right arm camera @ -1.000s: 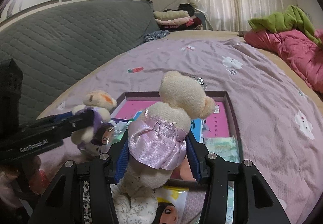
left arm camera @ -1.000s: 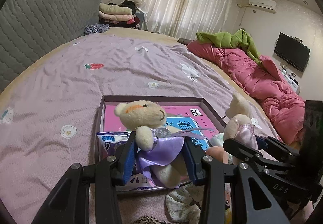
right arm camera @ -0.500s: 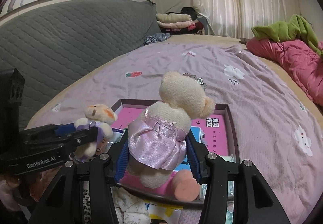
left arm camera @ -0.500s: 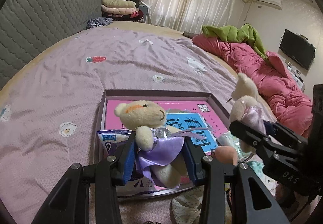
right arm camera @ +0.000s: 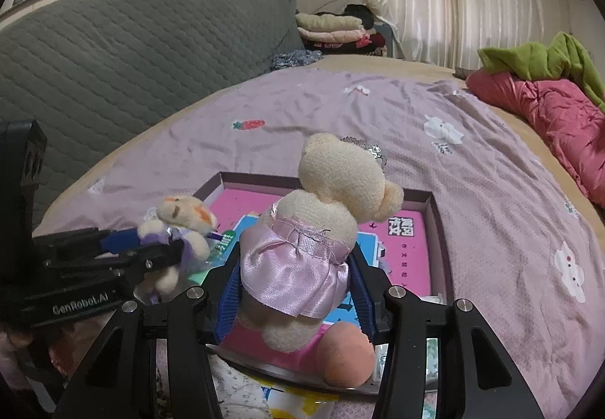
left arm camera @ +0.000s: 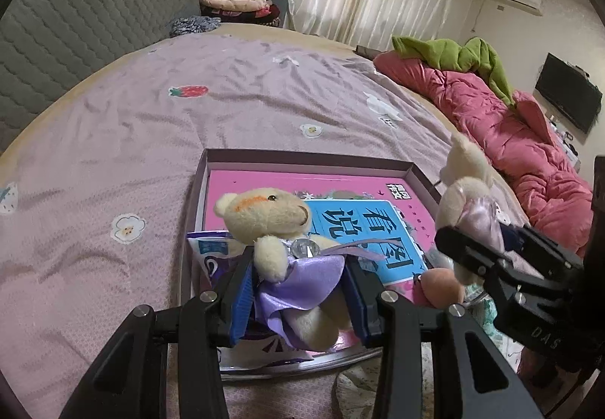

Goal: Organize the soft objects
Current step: 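Lower both held teddy bears over the tray box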

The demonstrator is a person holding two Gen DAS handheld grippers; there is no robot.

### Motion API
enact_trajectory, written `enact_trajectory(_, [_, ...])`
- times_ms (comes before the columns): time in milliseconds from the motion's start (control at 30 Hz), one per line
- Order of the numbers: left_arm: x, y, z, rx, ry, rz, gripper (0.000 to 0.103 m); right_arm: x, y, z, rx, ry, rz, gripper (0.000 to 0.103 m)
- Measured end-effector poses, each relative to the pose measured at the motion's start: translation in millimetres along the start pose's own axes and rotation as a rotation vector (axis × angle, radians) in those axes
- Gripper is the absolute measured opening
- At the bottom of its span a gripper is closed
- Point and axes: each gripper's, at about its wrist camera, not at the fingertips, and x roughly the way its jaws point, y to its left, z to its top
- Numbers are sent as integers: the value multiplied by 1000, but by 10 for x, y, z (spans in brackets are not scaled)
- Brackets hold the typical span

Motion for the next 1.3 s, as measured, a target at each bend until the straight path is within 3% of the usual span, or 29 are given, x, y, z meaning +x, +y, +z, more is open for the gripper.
enact_trajectory(933, [163,-14,-70,10,76,-20,43,401,134,-288,-92,198,1,52])
enact_trajectory(1300, [168,-14,-93,14,80,-26,43,460,206,-334,-154,205,-75,53])
